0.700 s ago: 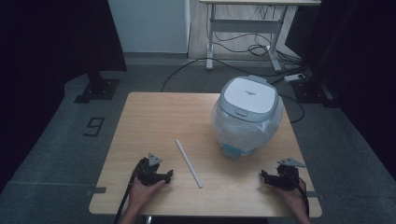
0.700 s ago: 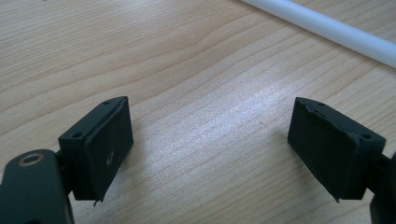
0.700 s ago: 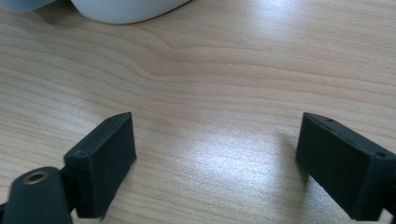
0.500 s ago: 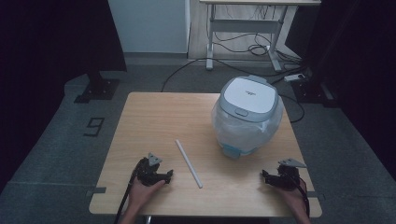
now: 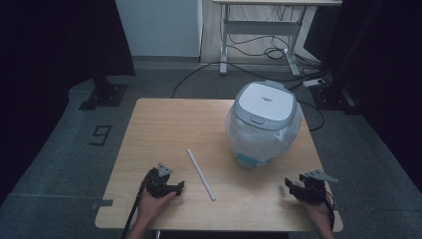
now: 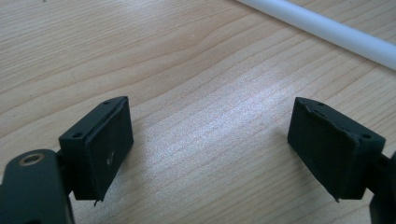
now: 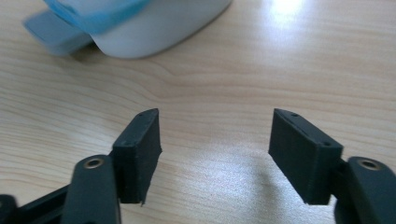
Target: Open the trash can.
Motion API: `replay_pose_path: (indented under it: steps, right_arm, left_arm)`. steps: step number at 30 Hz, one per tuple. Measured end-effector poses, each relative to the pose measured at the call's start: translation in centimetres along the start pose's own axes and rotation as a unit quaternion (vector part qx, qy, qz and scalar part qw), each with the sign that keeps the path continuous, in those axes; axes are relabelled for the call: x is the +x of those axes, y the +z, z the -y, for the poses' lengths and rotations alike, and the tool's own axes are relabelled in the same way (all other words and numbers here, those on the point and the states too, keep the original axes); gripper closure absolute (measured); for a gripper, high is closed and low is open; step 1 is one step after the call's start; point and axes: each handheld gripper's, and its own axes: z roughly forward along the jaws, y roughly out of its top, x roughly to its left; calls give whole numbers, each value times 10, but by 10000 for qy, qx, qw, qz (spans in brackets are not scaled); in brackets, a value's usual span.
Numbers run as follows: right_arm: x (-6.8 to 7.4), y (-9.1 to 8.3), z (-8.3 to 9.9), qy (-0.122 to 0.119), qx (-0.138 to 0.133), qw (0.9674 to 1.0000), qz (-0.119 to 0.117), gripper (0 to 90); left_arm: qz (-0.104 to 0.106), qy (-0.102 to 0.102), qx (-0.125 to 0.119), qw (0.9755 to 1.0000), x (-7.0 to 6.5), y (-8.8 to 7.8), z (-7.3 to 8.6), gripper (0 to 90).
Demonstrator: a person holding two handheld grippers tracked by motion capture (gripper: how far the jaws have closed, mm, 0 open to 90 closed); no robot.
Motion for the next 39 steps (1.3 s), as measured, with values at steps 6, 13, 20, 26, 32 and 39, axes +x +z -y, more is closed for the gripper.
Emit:
replay_pose_path:
  steps: [6, 13, 20, 26, 32, 39]
  right_arm:
    - [-2, -20, -4, 38, -412, 9986, -342, 456]
    - [-2, -38, -12, 48, -703, 9959, -569, 549]
    - [1, -59, -25, -73, -1024, 9910, -864, 712]
    - [3, -69, -33, -171, -1112, 9875, -1105, 878]
    - [5, -78, -48, -281, -1255, 9824, -1356, 898]
    - [8, -89, -67, -416, -1498, 9762, -1512, 898]
  left_arm:
    - [8, 8, 1, 10000, 0, 0, 0, 138]
    - [13, 8, -1, 10000, 1, 2, -2, 137]
    - [19, 13, -5, 10000, 1, 2, -2, 137]
    - [19, 13, -5, 10000, 1, 2, -2, 137]
    - [-3, -10, -5, 10000, 1, 3, -3, 137]
    - [-10, -26, -13, 10000, 0, 3, -2, 138]
